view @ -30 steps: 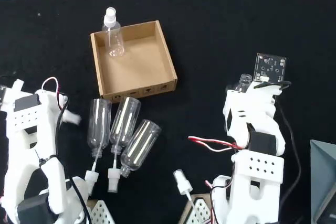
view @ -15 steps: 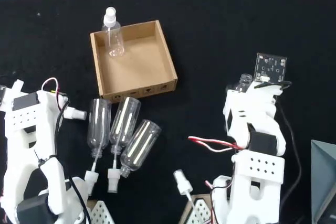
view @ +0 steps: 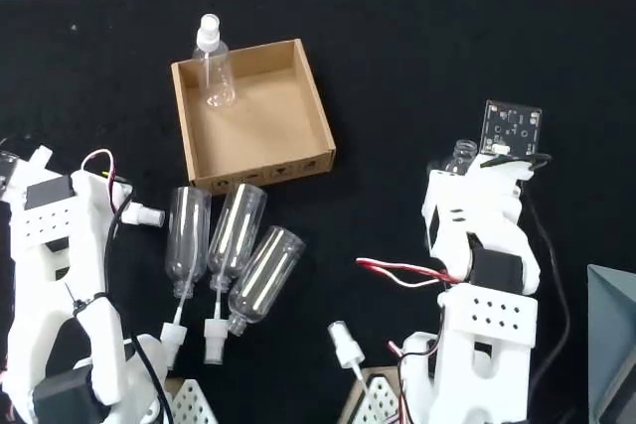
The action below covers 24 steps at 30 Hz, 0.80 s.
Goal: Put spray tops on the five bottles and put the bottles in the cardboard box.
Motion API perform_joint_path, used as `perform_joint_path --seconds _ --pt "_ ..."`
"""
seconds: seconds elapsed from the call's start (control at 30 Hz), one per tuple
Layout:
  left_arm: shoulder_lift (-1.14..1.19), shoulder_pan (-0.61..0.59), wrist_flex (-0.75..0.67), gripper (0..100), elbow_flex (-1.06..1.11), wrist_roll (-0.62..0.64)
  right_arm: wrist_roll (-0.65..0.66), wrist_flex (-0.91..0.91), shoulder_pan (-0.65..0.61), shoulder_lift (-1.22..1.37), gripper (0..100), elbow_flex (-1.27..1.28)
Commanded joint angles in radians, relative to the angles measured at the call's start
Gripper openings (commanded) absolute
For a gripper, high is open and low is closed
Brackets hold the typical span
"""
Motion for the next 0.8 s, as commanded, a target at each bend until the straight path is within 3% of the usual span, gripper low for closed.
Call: perform_joint_path --seconds 0.0,0.27,0.77 --pt "0.0 -0.013 0.006 21 -0.048 -0.064 -0.002 -0.032 -0.026 -0.031 7.7 -0.01" --pt "0.0 -0.09 -0.003 21 -0.051 -0.167 -0.002 -0.032 -0.026 -0.031 7.7 -0.01" --pt "0.009 -0.093 -0.006 21 -0.059 -0.373 -0.002 -0.032 -0.026 -0.03 7.7 -0.01"
